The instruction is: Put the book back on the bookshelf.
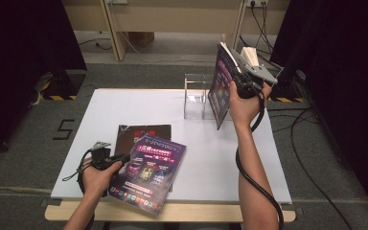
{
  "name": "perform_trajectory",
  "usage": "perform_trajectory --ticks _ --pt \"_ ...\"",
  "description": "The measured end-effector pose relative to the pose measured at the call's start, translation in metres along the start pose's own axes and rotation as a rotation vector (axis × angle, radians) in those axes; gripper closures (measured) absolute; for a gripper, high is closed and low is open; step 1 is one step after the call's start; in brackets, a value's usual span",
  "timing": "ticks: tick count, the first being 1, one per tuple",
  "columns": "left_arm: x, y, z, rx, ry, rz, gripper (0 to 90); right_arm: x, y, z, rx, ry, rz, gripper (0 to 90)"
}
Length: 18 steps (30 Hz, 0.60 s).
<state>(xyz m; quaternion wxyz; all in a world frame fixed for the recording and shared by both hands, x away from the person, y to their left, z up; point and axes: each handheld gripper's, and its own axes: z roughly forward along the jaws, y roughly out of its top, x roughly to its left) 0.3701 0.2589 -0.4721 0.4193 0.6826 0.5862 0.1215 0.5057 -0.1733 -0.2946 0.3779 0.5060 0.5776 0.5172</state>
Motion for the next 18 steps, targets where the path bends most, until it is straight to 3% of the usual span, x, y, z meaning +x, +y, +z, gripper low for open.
perform_trajectory --ticks 18 --pt "0.0008 0.0003 -0.0004 0.0 0.002 -0.002 66.4 0.0014 0.0021 0.0061 0.001 -0.006 0.004 84.4"
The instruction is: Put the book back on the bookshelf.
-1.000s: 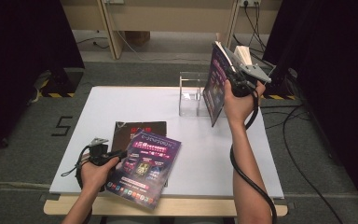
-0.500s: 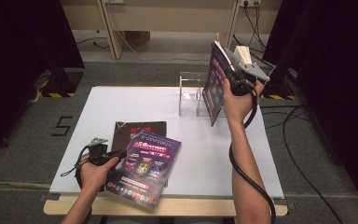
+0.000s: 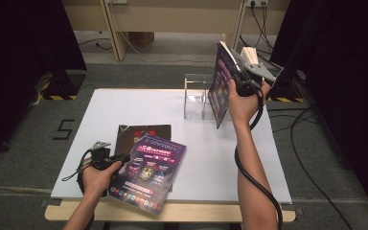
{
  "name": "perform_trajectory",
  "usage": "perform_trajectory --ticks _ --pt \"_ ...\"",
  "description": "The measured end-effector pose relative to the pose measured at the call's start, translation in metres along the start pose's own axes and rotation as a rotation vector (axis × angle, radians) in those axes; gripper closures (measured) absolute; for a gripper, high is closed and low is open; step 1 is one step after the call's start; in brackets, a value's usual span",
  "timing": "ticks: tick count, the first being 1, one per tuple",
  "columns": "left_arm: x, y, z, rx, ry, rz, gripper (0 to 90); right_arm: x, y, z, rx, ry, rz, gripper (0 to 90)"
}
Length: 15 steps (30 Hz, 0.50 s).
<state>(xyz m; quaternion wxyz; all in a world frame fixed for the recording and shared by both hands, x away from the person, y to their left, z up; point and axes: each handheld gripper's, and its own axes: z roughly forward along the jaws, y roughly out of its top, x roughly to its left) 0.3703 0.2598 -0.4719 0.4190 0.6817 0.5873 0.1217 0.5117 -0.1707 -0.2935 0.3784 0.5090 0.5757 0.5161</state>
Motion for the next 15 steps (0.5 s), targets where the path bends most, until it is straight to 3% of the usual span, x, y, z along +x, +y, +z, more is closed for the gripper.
perform_trajectory --ticks 15 --pt "0.0004 0.0 -0.0001 -0.001 -0.001 -0.002 66.5 0.0001 0.0015 0.0062 0.002 -0.007 0.0 84.4"
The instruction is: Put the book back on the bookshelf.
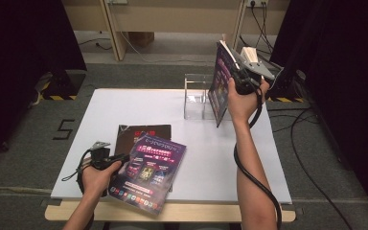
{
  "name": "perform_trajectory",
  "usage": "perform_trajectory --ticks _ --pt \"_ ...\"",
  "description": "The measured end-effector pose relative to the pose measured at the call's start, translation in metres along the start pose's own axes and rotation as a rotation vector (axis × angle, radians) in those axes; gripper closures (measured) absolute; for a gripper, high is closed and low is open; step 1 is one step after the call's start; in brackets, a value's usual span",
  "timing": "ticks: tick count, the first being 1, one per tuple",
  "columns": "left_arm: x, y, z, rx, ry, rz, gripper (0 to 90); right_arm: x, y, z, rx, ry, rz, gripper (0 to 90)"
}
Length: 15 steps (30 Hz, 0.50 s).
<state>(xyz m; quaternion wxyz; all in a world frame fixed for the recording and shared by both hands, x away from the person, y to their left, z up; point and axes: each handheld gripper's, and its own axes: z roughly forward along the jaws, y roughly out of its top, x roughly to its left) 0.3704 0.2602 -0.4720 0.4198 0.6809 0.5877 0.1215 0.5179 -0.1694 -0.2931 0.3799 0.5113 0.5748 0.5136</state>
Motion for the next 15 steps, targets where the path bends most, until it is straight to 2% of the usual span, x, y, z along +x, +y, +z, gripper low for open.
perform_trajectory --ticks 15 --pt "0.0003 0.0001 -0.0001 -0.004 -0.004 -0.003 66.5 0.0003 0.0005 0.0064 0.003 -0.011 -0.01 84.4"
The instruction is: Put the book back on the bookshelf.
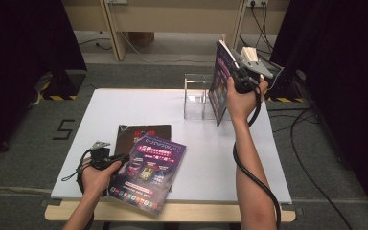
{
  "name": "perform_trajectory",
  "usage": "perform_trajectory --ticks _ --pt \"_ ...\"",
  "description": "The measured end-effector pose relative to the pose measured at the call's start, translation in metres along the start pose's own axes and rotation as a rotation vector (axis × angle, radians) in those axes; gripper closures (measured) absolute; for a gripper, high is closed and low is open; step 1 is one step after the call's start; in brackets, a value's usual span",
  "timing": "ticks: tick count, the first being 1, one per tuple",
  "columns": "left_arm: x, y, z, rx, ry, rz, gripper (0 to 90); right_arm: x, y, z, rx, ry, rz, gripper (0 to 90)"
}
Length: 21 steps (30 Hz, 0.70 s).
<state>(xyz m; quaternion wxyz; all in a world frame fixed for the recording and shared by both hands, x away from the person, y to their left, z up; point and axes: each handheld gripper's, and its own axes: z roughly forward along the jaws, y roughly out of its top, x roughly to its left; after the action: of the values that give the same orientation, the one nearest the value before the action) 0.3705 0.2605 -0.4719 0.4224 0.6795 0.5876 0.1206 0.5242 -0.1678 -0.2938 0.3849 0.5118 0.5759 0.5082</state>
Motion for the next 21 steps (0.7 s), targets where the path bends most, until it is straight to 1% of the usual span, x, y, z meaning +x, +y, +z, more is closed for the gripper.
perform_trajectory --ticks 6,11,13,19,21 --pt "0.0 0.0 0.0 0.0 0.0 0.001 66.7 -0.001 0.001 0.004 0.005 -0.012 -0.006 84.4" --pt "0.0 0.0 0.0 0.003 0.002 0.001 66.7 0.0 0.002 0.007 0.007 -0.012 0.001 84.4" --pt "0.0 0.0 0.0 0.002 0.002 0.0 66.8 -0.001 0.002 0.009 0.005 -0.015 -0.006 84.4" --pt "0.001 0.0 0.0 0.003 0.002 0.003 66.8 0.0 0.001 0.013 0.014 -0.021 -0.006 84.4" --pt "0.001 0.0 -0.001 0.004 0.003 0.002 66.8 0.0 0.0 0.015 0.016 -0.021 0.002 84.4"
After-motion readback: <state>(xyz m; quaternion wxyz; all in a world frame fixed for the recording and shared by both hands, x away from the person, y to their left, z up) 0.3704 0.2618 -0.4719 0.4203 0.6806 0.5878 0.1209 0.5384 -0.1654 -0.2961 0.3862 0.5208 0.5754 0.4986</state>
